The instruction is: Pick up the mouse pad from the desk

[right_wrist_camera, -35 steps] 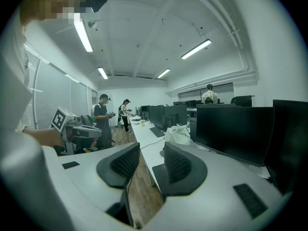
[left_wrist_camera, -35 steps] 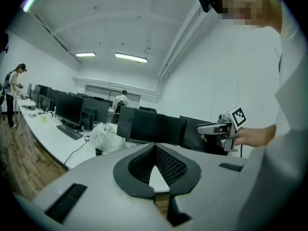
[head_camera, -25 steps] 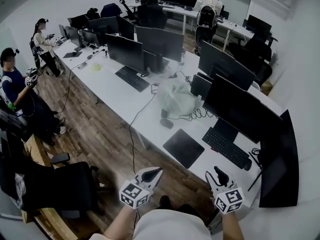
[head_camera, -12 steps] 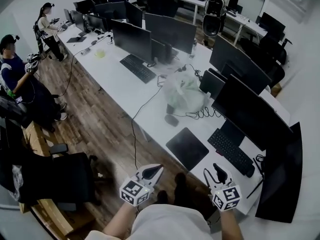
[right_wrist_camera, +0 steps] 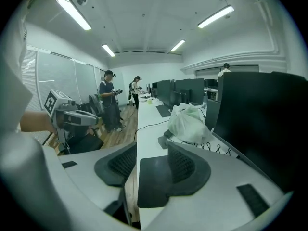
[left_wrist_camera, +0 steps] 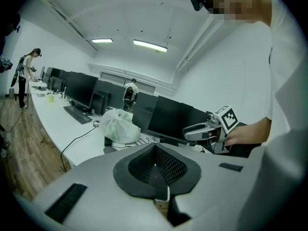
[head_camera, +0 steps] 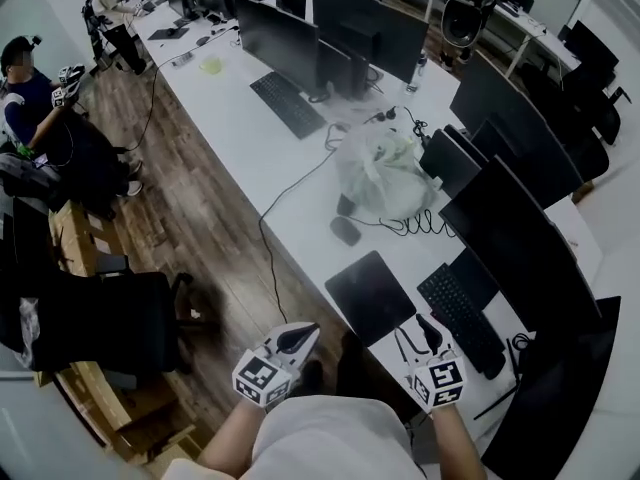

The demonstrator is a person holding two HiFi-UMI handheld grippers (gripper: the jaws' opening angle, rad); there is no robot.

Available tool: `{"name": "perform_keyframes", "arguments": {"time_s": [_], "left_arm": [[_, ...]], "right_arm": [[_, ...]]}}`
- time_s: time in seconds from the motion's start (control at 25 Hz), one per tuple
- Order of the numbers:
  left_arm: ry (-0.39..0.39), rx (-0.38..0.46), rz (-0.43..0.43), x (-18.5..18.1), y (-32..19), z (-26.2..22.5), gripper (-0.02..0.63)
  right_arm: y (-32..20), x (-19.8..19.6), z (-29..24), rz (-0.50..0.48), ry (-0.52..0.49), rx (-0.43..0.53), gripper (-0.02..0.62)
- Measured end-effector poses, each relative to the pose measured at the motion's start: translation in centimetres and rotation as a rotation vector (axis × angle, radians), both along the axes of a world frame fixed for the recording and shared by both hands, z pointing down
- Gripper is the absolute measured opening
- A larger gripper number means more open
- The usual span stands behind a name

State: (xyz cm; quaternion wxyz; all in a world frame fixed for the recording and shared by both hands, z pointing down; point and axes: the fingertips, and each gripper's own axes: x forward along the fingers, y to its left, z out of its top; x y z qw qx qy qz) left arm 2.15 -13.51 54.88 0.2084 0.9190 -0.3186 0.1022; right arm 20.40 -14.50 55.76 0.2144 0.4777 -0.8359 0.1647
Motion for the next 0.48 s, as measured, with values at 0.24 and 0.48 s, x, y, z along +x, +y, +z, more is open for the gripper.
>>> {"name": "perform_keyframes", "arguments": {"time_s": [0.24,0.48], "left_arm": [[-0.02,-0.06,-0.05,2.5,-2.5,4.0,0.017],[-0.049,-0.115,-0.076,4.4,-4.3,7.6,0.017]], "right_arm": [[-3.3,1.4,6.7,-0.08,0.033,-0.119,0.238],[-5.2,2.5,13.9,-0.146,0.108,-0.235,0.255]]}}
